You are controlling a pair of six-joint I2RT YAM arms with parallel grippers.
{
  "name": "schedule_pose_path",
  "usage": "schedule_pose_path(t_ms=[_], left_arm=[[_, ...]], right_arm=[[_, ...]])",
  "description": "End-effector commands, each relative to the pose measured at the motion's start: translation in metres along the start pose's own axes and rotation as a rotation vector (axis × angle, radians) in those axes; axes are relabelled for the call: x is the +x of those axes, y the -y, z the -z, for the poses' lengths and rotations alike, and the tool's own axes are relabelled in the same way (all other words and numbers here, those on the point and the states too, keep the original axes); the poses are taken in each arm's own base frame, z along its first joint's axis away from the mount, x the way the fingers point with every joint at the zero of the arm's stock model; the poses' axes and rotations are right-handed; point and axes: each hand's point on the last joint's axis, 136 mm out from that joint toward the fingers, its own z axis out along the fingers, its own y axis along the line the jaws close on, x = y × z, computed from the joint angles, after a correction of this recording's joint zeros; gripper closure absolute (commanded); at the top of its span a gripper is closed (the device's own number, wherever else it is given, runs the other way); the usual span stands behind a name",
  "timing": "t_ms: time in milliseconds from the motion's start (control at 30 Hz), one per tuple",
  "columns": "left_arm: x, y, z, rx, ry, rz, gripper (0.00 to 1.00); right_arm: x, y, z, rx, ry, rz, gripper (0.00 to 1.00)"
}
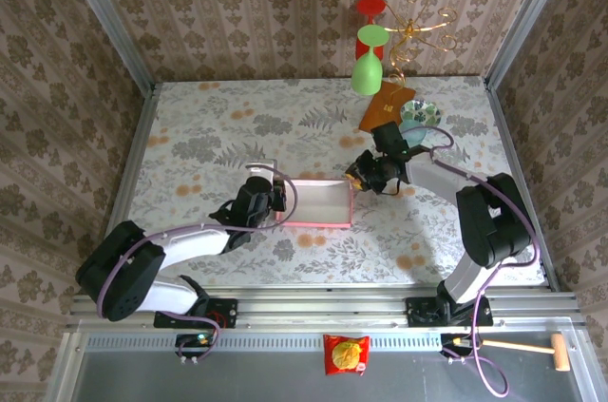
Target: Fold the paper box
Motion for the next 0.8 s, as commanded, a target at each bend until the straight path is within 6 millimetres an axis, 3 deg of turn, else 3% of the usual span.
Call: schedule_pose_path(t_ms=[0,367,633,767], left_arm=[[0.036,0.011,0.002,0.070,-0.091,0.008,1.00],[0.064,0.010,0.008,0.077,-0.137,0.025,0.96],[0.066,0.008,0.021,0.062,-0.172,0.048,0.55],[0.067,0.009,0.034,0.079,-0.195,0.073,0.48]], right_arm=[[0.008,-0.001,0.000,-0.060,-0.005,0.085,0.78],[0.011,0.010,0.001,-0.096,0.031,0.140,0.80],[0.013,0.022,0.008,-0.062,0.068,0.225,0.81],[0.016,0.029,0.003,-0.047,0.070,0.237,0.82]])
